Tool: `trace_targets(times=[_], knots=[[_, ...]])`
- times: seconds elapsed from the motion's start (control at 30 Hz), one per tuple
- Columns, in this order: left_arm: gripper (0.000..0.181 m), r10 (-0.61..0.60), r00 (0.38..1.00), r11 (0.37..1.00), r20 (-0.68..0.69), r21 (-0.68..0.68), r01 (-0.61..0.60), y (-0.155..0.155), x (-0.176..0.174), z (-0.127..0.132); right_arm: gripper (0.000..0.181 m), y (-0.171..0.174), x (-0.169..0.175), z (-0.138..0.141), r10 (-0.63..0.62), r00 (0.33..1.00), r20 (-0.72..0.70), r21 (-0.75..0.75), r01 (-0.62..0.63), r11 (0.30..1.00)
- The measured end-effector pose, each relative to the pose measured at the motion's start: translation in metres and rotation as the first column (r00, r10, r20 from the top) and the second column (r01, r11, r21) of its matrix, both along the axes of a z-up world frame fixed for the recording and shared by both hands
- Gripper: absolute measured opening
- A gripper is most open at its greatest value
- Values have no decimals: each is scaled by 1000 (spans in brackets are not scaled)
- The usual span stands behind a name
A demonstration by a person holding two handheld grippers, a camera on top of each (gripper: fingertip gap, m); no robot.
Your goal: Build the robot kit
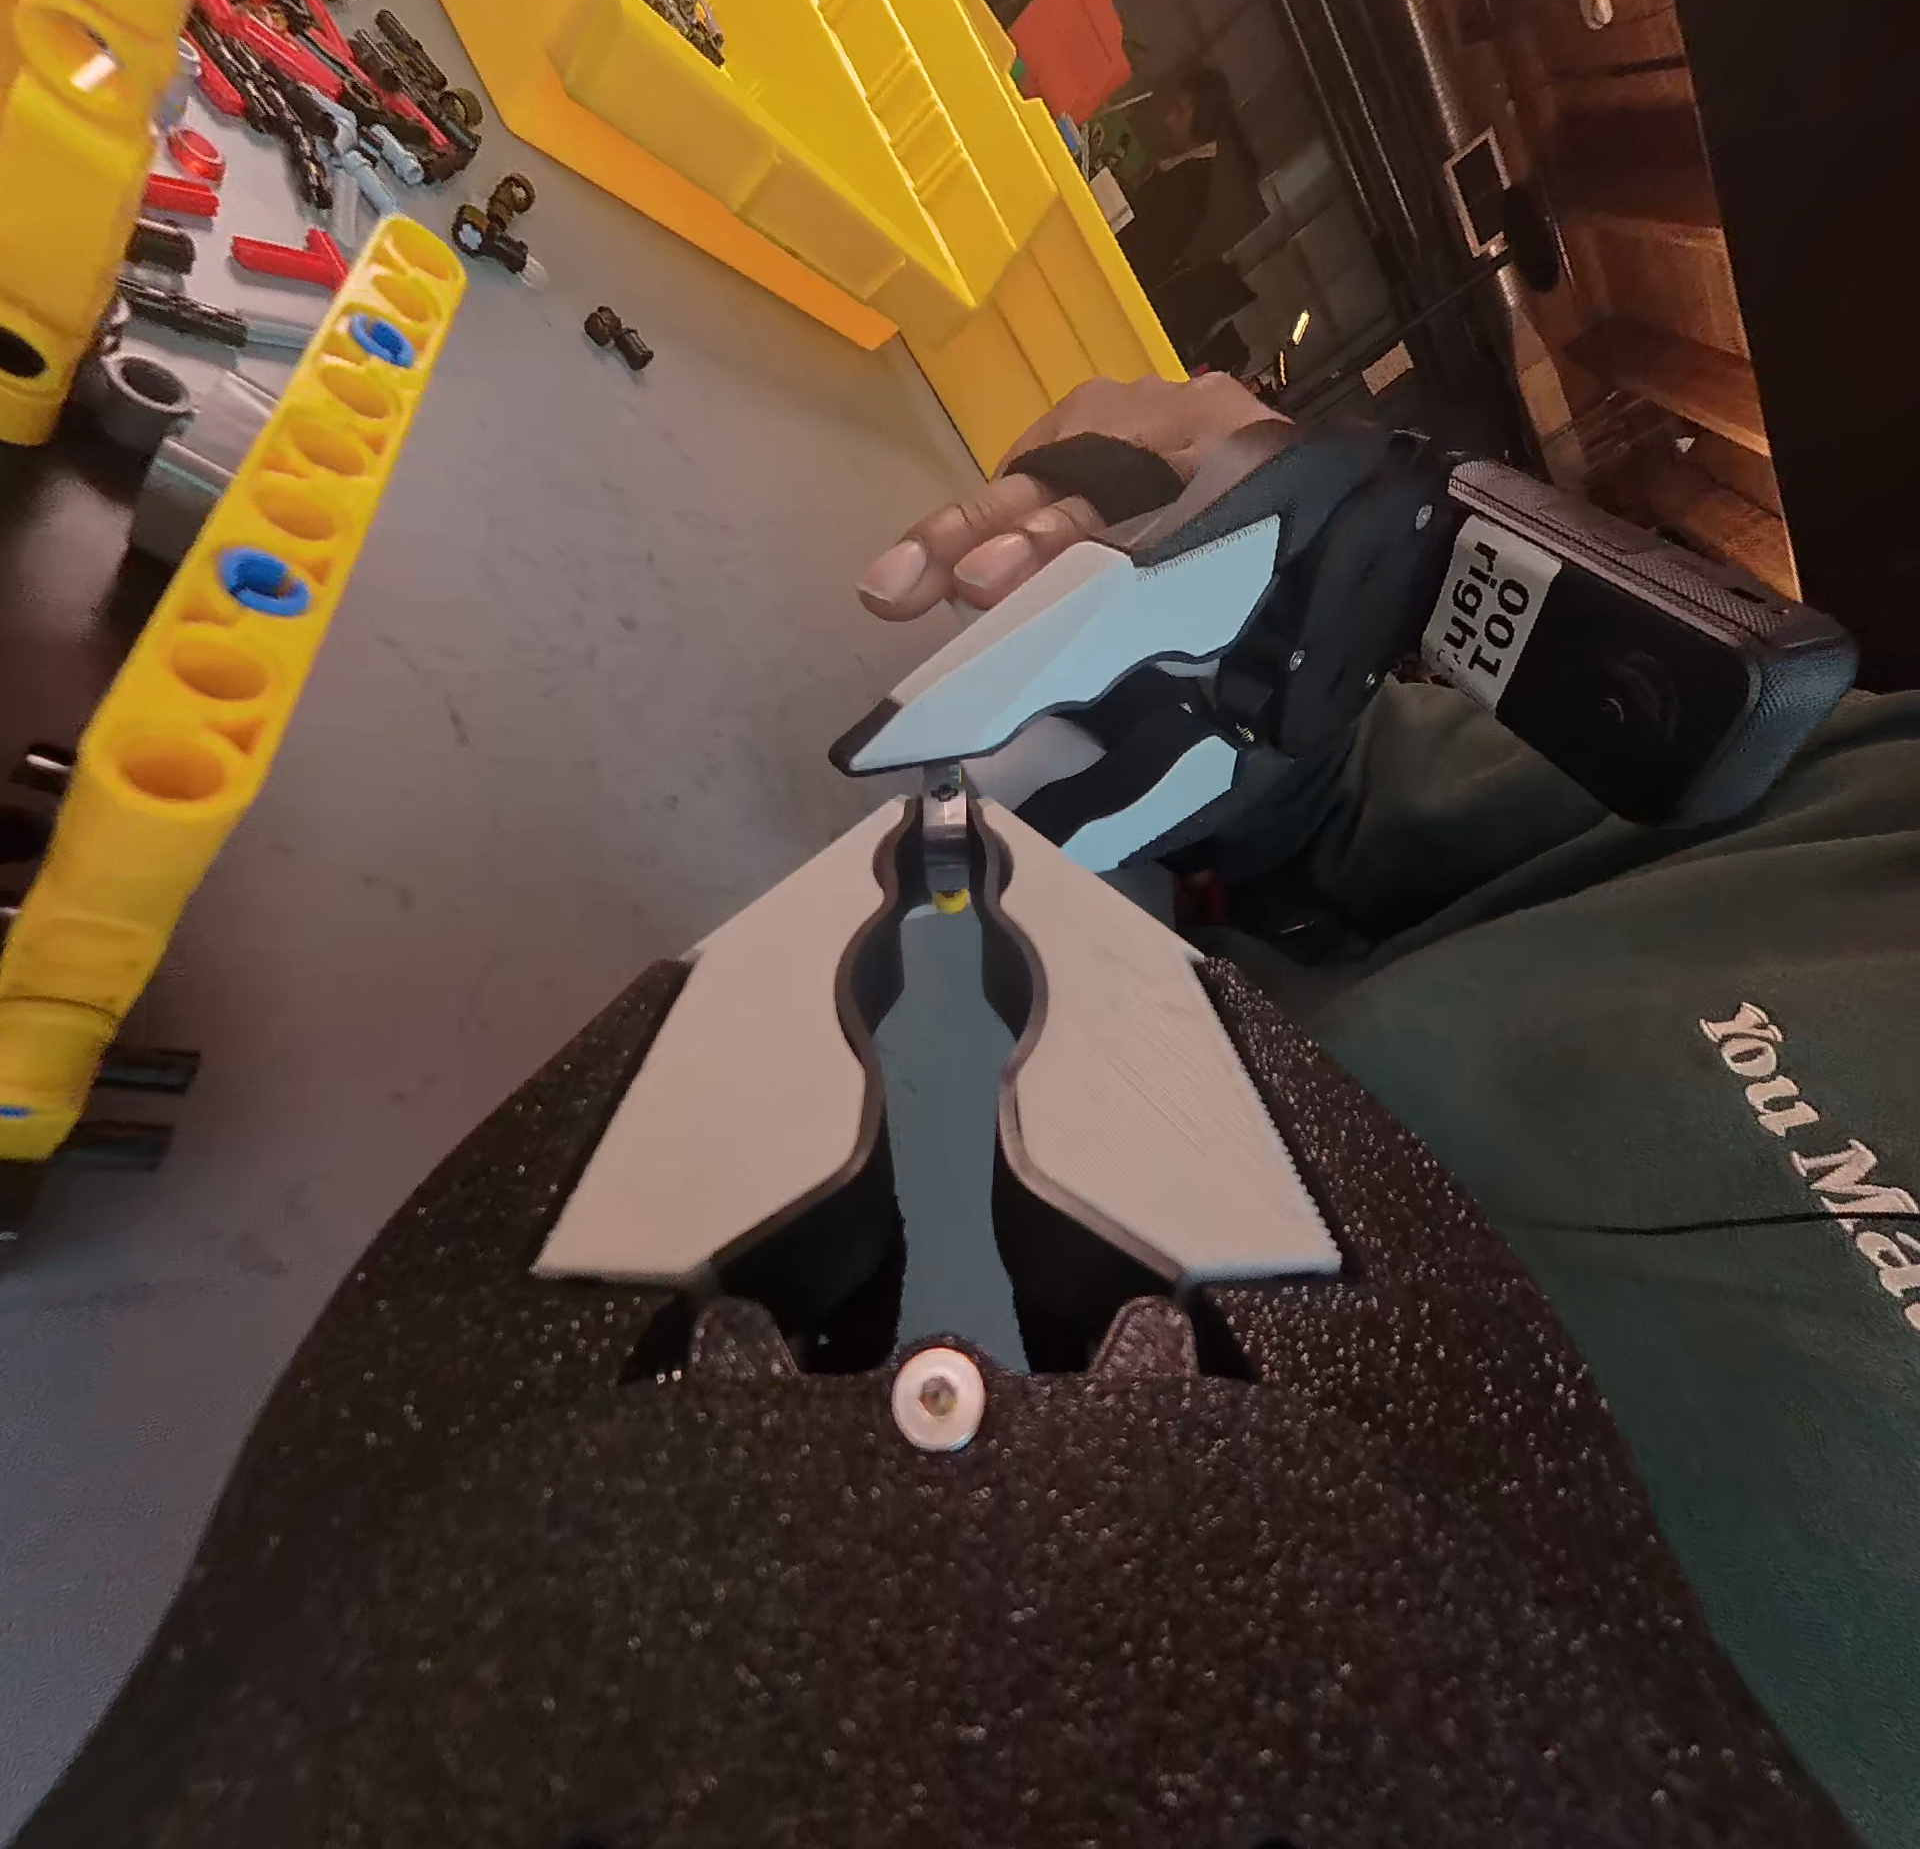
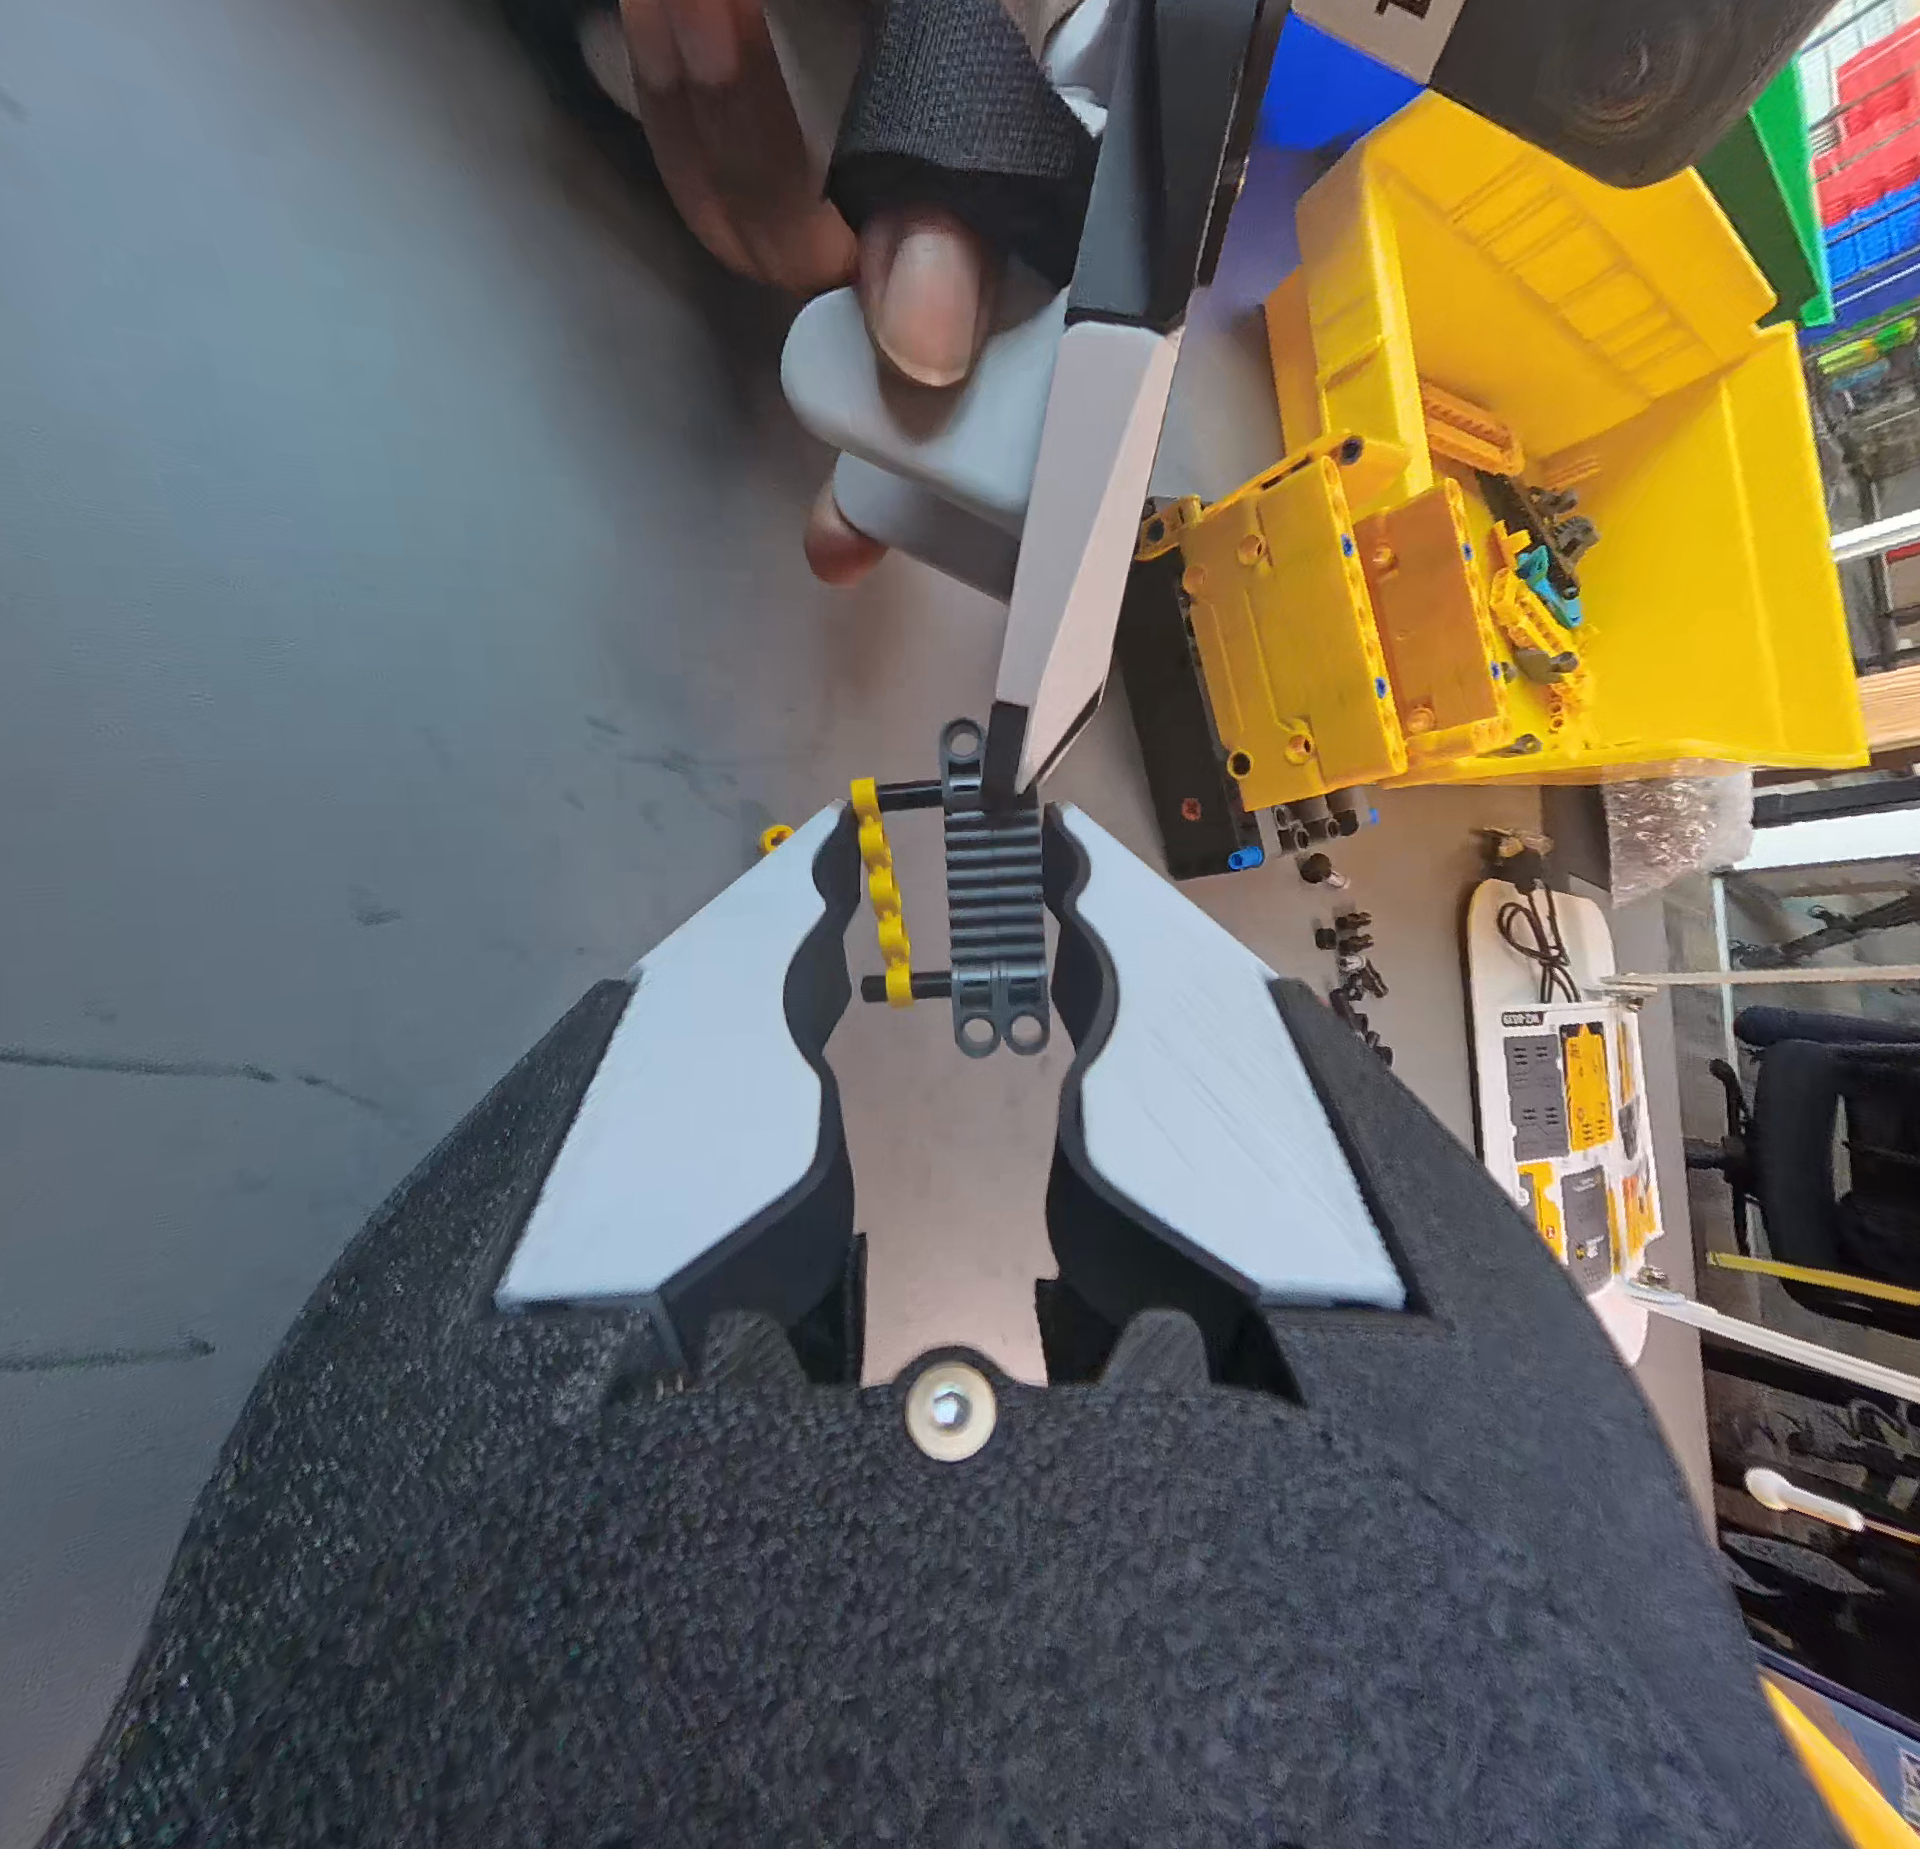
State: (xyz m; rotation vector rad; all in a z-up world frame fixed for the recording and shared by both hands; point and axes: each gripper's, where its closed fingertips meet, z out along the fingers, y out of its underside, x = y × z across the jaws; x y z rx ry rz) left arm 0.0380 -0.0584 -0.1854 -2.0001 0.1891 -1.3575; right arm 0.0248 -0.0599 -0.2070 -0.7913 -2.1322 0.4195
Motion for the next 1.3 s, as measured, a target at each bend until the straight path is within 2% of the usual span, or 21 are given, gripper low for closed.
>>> trace_targets(times=[0.1, 0.27, 0.53, 0.63, 0.8, 1.07, 1.3], knots=[[6, 7, 1000, 1000, -15, 3, -7, 1, 1, -1, 33, 1, 0, -2, -16, 1000, 26, 27, 15, 1000], [7, 22, 1000, 1000, -13, 12, -22, 3, -1, -1, 32, 3, -1, -2, -47, 998, 34, -10, 47, 999], [6, 14, 1000, 1000, 11, 12, -14, 1, -1, 1, 33, 1, -1, 0, -21, 1000, 11, -47, 21, 999], [6, 19, 1000, 1000, 0, 16, -19, 2, -2, 0, 33, 3, -1, -1, -26, 1000, 8, 2, 26, 1000], [6, 35, 999, 999, -8, 31, -35, 3, -3, 2, 33, 6, 1, 1, -49, 999, 16, 1, 49, 999], [7, 92, 996, 994, -12, 65, -91, 8, -9, 5, 29, 8, -5, 3, -128, 992, 24, -132, 130, 983], [7, 101, 995, 992, -21, 73, -99, 8, -7, 4, 28, 7, -4, 3, -125, 991, 35, -180, 130, 975]])
